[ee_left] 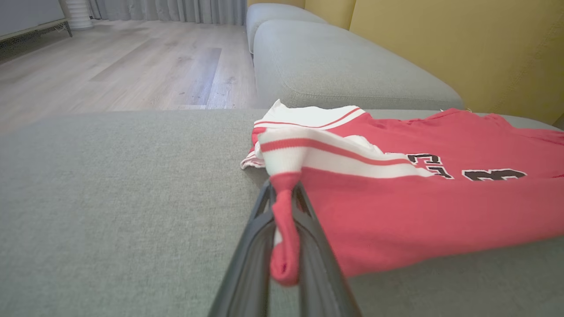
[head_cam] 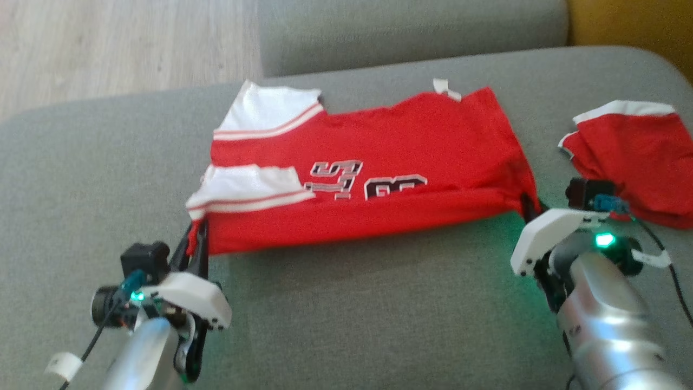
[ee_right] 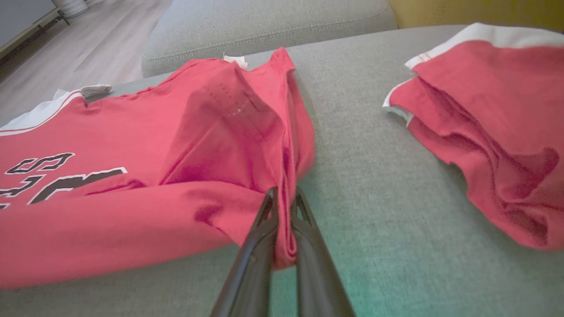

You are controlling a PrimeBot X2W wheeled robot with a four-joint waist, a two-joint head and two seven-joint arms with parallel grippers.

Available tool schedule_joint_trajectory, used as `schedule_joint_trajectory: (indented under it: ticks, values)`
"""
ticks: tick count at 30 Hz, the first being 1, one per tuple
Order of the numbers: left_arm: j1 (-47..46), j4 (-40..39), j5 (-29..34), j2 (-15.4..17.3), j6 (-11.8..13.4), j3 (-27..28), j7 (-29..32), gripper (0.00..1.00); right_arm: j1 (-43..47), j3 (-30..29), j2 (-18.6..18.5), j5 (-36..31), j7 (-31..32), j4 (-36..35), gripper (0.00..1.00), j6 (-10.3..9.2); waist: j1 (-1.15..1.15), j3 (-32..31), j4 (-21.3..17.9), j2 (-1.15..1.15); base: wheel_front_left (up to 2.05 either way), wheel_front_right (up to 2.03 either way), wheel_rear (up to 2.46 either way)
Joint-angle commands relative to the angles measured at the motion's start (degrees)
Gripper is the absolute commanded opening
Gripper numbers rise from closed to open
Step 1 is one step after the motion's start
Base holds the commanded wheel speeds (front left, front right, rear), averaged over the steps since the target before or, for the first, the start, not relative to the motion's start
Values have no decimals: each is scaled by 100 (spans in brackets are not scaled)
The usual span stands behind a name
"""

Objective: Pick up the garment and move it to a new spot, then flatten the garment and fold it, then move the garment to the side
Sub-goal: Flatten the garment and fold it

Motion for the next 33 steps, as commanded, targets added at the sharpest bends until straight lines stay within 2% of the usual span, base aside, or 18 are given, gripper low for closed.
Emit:
schedule_joint_trajectory:
  ticks: [1,9,14,19,20,21,22,23,28,33]
  values:
    - [-27,-234,-81,242,-15,220,93,0,15,248,29,184,119,-237,0,-5,1,-244,-71,0,0,0,0]
    - [679,-794,-284,317,-57,101,705,0,634,545,15,619,904,-843,0,-5,1,-530,-94,0,0,0,0]
    - [1159,-1349,-389,444,83,130,975,0,1286,641,-75,912,1519,-1695,0,-5,1,-585,-116,0,0,0,0]
    - [1440,-1745,-435,496,198,91,1215,0,1966,468,-82,1030,1929,-2711,0,-5,1,-544,-156,0,0,0,0]
    - [1458,-1792,-433,501,218,80,1249,0,2070,413,-81,975,1945,-2912,29,-5,1,-526,-163,0,0,0,0]
    - [1467,-1829,-429,508,241,69,1288,31,2162,384,-78,904,1933,-3118,99,-5,1,-506,-173,0,0,0,0]
    - [1466,-1865,-424,511,266,63,1315,93,2245,324,-68,874,1931,-3299,100,-5,1,-483,-185,0,0,0,0]
    - [1454,-1899,-418,512,294,65,1326,100,2315,279,-56,849,1936,-3462,100,-5,1,-462,-196,0,0,0,0]
    - [1337,-2021,-338,560,442,125,1224,100,2455,-32,0,811,1739,-4058,100,-5,1,-329,-271,0,0,0,0]
    - [1054,-2271,-278,578,510,312,719,100,2283,-370,23,737,1089,-4432,100,-5,1,-142,-337,0,0,0,0]
